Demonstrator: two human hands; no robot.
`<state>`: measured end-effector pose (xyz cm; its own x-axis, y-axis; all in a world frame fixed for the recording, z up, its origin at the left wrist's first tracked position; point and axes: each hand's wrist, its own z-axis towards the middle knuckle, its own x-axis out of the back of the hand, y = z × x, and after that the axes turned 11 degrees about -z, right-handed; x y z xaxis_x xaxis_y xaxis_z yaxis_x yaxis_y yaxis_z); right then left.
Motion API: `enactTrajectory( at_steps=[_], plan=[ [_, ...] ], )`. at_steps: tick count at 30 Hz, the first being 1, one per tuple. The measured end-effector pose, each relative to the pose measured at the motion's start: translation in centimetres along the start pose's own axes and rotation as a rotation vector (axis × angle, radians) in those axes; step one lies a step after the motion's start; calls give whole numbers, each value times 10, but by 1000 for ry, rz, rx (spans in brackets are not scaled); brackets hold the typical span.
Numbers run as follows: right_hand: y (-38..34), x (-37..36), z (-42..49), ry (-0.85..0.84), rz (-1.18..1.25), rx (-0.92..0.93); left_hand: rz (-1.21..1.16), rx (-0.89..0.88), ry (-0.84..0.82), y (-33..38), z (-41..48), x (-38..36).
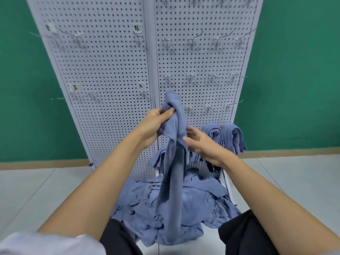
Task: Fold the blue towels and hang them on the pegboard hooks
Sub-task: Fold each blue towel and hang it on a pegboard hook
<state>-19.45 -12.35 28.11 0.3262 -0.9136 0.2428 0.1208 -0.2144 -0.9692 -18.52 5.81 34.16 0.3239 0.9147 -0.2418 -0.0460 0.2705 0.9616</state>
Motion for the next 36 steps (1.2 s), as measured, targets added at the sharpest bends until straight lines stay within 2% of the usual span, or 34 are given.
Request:
enactTrajectory(
  at_steps=[3,5,8,11,13,15,19,23,26,29,33,36],
  plan=[
    [9,-15,-4,-127,-156,-74,-211,-54,50,24,8,3],
    [9,-25,3,-46,-180,-86,-346,-58,91,26,16,10],
    [7,-26,17,112,-31,-65,-435,34,149,4,19,26],
    [4,-18,27,187,107,-56,-215,205,181,-41,5,40],
    [6,-13,32,217,141,-62,-118,312,130,-67,-5,42],
    [11,-14,36,230,153,-75,-45,351,131,-84,-10,39],
    [23,-19,38,222,259,-71,189,199,273,-99,-3,36],
    [27,-21,39,157,262,-52,287,198,410,-107,6,42],
    [31,-21,41,56,235,-79,293,143,506,-107,11,44],
    [33,-14,41,25,87,-122,457,47,578,-105,13,51],
    [43,5,41,202,-152,-195,540,-1,587,-98,12,74],
    [59,26,40,355,-200,-258,365,64,626,-88,6,87]
  ],
)
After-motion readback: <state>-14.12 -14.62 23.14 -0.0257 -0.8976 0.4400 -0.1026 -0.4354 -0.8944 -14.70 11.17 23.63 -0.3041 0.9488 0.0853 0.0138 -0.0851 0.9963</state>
